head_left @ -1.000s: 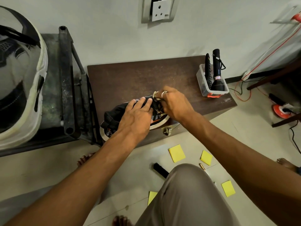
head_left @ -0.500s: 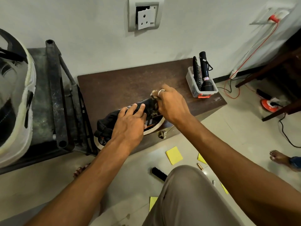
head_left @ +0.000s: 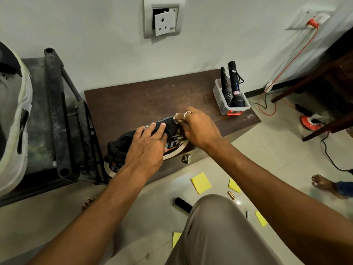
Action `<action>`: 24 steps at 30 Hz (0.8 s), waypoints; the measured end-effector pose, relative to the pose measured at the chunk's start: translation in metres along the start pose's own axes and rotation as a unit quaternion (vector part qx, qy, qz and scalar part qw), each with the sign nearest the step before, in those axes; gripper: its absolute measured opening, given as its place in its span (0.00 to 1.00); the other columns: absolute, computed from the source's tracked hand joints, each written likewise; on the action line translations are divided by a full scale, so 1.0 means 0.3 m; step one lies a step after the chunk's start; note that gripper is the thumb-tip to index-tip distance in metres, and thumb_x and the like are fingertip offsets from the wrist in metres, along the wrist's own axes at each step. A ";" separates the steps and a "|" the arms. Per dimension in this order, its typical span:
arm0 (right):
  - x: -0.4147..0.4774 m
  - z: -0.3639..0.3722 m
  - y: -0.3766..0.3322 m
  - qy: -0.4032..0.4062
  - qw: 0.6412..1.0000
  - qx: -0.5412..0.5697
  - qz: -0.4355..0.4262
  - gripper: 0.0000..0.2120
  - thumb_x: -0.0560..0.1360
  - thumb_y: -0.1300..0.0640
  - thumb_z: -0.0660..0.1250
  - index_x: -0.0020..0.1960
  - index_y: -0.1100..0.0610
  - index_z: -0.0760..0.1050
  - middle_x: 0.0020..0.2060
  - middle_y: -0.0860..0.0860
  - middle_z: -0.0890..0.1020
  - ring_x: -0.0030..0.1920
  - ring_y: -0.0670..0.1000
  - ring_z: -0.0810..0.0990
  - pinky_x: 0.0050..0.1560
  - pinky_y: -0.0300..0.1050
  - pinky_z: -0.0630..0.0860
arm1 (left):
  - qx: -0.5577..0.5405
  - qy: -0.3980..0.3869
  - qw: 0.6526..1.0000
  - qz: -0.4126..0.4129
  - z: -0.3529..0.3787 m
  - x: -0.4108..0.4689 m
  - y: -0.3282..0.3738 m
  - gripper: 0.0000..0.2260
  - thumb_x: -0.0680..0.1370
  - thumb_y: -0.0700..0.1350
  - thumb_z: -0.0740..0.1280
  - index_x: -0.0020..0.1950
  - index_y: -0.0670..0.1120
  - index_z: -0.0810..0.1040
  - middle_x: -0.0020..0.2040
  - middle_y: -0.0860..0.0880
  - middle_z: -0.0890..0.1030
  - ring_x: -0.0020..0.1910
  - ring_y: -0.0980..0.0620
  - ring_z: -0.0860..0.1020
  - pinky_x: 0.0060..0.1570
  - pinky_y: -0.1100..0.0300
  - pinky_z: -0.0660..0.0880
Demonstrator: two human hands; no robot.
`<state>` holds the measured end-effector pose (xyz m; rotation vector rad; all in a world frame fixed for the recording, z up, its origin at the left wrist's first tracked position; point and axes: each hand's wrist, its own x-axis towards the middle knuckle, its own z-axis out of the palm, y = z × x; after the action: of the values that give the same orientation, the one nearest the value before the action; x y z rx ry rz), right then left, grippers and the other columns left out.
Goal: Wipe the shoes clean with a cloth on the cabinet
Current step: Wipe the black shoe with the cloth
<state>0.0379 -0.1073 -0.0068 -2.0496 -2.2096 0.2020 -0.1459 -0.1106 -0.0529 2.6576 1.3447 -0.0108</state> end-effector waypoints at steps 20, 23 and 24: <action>-0.077 0.056 -0.041 -0.114 0.993 0.026 0.003 0.09 0.78 0.61 0.69 0.56 0.53 0.84 0.53 0.53 0.82 0.50 0.58 0.82 0.52 0.49 0.81 | -0.019 0.007 1.000 0.007 0.035 0.012 -0.006 0.20 0.85 0.52 0.58 0.76 0.49 0.71 0.83 0.48 0.58 0.81 0.43 0.56 0.74 0.47 0.52; -0.097 0.047 -0.036 -0.144 0.988 0.064 -0.009 0.07 0.80 0.58 0.68 0.51 0.49 0.84 0.47 0.50 0.83 0.46 0.54 0.82 0.50 0.52 0.83 | -0.023 0.011 1.000 0.006 0.030 0.009 -0.007 0.20 0.85 0.53 0.58 0.76 0.49 0.71 0.83 0.48 0.58 0.81 0.43 0.55 0.74 0.46 0.52; -0.090 0.046 -0.027 -0.130 0.990 0.053 -0.011 0.07 0.80 0.57 0.68 0.53 0.50 0.83 0.49 0.50 0.83 0.47 0.54 0.82 0.50 0.52 0.83 | -0.022 0.010 1.000 0.005 0.029 0.009 -0.009 0.20 0.85 0.53 0.58 0.76 0.50 0.71 0.83 0.49 0.57 0.81 0.43 0.55 0.74 0.47 0.52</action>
<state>0.0296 -0.1352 -0.0188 -2.0429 -2.3054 0.6011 -0.1458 -0.1083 -0.0622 2.6344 1.3212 0.0452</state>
